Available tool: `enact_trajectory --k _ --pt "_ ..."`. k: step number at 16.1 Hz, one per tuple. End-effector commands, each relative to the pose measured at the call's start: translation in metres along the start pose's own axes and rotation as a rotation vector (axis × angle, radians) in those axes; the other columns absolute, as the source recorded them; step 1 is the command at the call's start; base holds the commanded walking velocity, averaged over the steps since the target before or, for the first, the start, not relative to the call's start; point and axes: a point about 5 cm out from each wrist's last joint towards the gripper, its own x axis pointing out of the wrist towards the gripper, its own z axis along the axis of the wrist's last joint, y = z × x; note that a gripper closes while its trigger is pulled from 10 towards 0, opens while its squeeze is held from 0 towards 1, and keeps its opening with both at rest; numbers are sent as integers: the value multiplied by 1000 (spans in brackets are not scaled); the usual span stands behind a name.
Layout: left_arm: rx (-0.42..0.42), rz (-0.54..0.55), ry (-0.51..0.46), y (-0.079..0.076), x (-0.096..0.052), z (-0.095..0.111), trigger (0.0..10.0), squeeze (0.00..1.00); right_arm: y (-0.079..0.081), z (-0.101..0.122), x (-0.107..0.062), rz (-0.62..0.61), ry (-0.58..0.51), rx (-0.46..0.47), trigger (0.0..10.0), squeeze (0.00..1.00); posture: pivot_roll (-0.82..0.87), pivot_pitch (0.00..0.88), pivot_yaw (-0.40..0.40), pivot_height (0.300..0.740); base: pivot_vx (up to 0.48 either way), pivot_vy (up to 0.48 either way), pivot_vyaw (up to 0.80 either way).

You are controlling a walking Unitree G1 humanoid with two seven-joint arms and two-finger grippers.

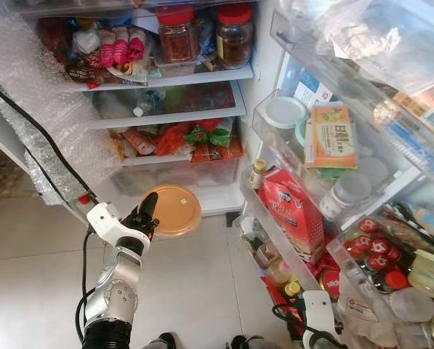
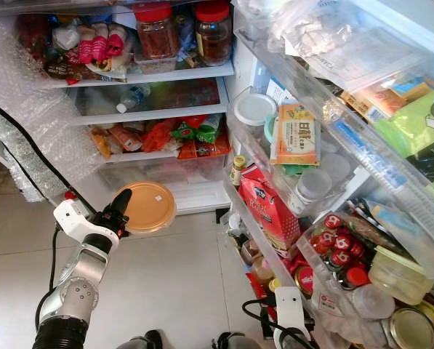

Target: Restocking fridge

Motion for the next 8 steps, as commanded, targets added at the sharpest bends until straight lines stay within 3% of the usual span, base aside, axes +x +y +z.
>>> enact_trajectory --k 1,5,8 --pt "7 -10 -8 -1 0 4 10000 0 -3 -10 -3 -14 35 5 10000 0 -98 228 -2 740 0 0 0" --pt "-13 -16 -6 -3 1 3 10000 0 0 -8 -2 -7 27 2 10000 0 -97 227 -3 740 0 0 0" --pt "-83 -3 -19 3 -2 4 10000 0 0 -8 -2 -3 30 2 10000 0 -98 227 -4 740 0 0 0"
